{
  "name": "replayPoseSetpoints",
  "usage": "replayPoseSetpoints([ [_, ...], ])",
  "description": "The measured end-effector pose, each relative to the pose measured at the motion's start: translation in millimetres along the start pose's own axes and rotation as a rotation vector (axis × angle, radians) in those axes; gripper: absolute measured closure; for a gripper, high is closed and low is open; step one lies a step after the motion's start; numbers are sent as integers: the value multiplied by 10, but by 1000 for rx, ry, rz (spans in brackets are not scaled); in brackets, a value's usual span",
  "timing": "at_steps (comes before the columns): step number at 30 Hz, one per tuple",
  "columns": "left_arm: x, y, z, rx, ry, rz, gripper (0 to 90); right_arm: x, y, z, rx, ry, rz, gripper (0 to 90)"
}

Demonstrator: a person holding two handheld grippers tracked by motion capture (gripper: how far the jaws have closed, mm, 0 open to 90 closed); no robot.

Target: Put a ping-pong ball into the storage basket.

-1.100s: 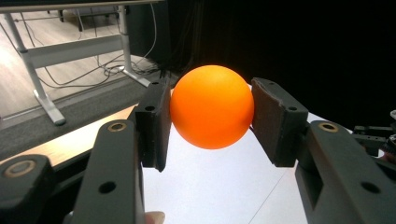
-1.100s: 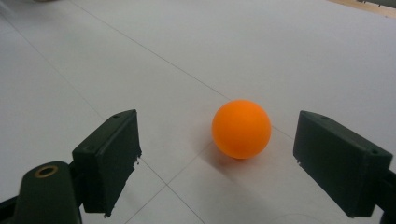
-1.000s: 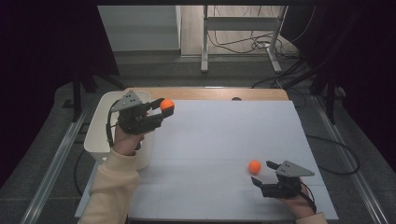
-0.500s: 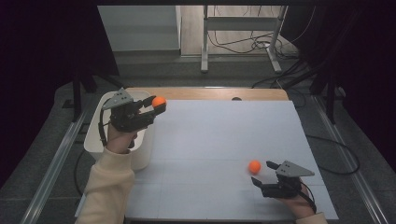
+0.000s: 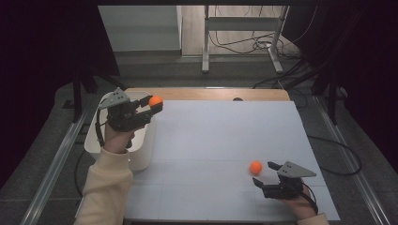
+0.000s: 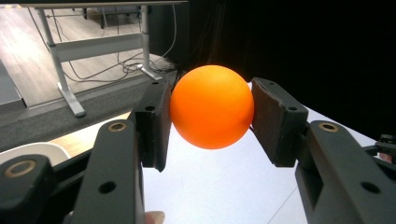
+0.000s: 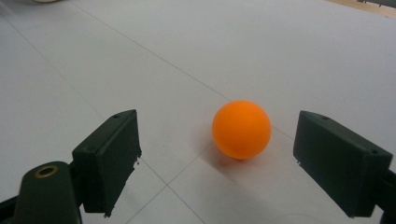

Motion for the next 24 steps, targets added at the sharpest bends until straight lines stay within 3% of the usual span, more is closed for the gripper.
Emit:
replayPoseSetpoints([
  [24, -40, -88, 245, 71, -31, 3, 501, 0, 2, -1, -2, -1, 0, 155],
])
Point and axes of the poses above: each handheld gripper's, and its own axes: y roughly forward along the jaws, x roughly out of its top, z roughly to its left, the point moved 8 cm from there along y, roughly forward along the jaws
